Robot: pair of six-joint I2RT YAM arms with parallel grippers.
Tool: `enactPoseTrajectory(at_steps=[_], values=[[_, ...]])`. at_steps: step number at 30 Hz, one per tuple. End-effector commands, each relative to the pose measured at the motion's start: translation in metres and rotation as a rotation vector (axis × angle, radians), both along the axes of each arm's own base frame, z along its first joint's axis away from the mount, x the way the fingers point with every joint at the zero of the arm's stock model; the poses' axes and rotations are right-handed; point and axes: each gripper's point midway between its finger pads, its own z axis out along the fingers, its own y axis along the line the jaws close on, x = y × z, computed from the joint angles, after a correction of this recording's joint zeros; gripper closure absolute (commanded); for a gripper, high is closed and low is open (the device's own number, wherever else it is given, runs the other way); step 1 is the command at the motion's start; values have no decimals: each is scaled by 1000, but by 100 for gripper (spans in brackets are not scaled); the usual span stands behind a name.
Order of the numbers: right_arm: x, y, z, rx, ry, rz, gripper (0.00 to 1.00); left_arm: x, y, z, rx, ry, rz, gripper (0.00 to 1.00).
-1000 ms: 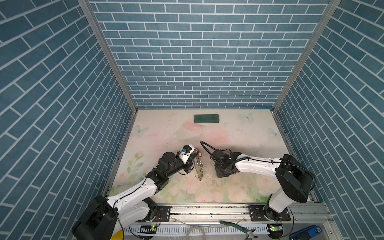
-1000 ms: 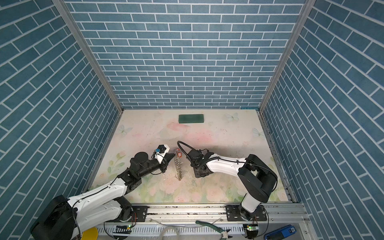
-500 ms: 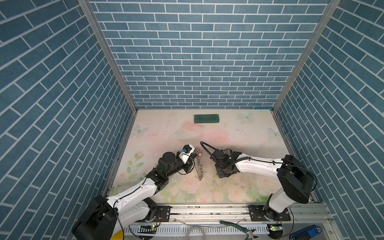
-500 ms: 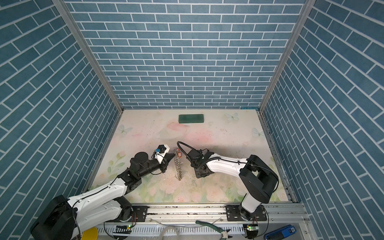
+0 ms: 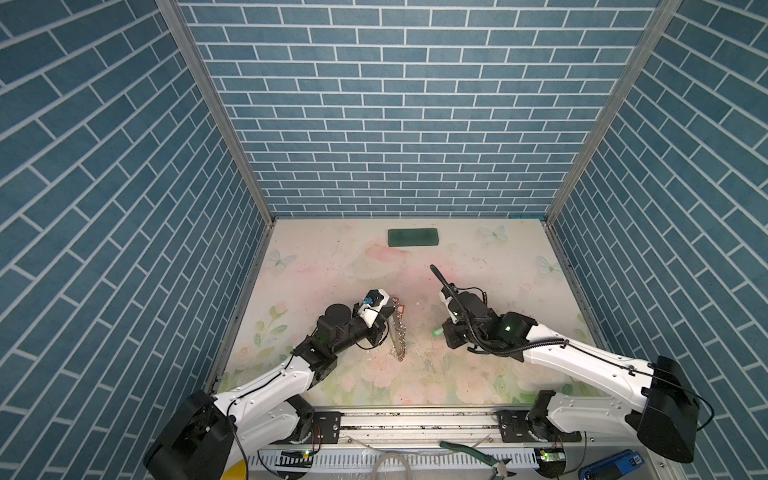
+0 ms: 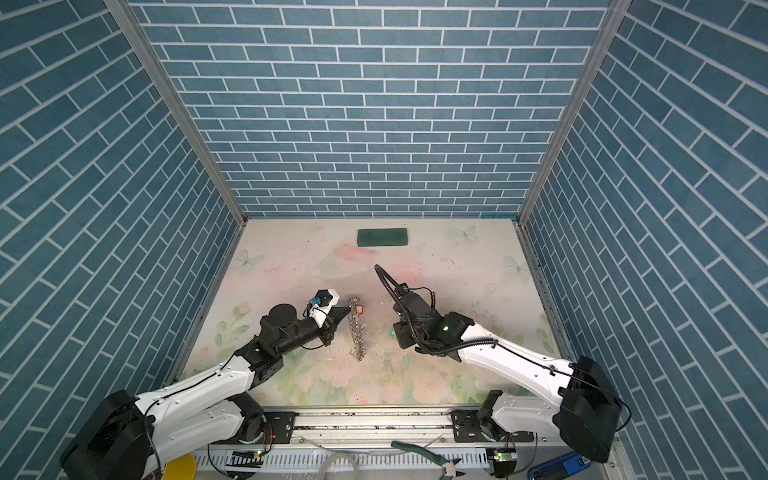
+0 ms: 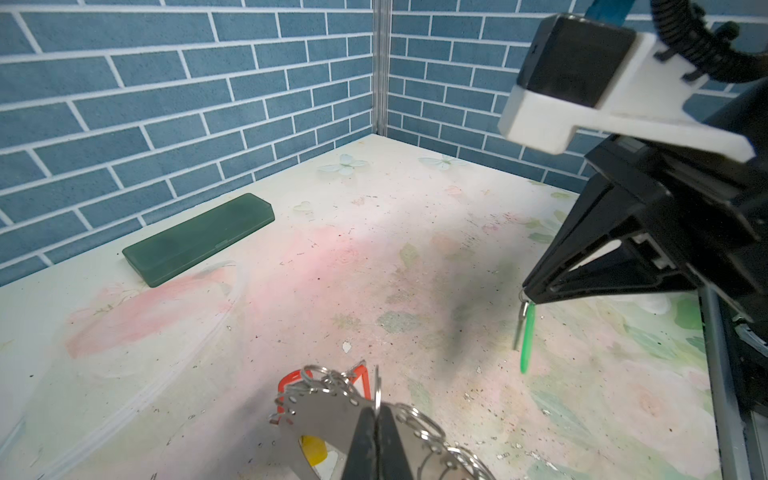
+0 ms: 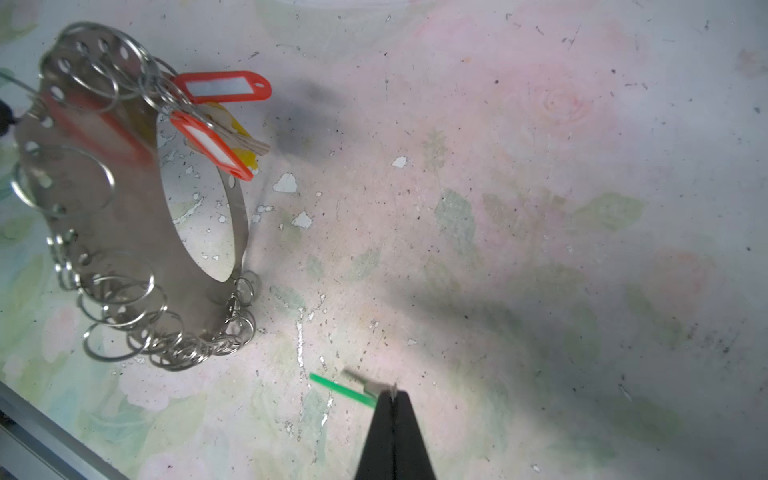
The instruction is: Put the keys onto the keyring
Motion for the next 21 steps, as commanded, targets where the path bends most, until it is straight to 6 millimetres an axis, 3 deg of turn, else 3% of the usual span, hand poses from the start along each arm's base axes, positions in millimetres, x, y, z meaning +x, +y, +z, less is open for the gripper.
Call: enactPoseTrajectory(at_steps=[1, 7, 13, 21], values=[[4, 9, 13, 43, -85, 105, 100, 2, -7, 17, -24, -40, -22, 100], [1, 22, 43, 282, -187, 203, 100, -5, -16, 18, -32, -31, -90, 100], [-6, 29, 67, 446, -300, 315, 100, -29, -35, 20, -50, -47, -245, 100], [-35, 46, 77, 546, -365, 556, 100, -61, -52, 25, -87, -100, -432, 100]])
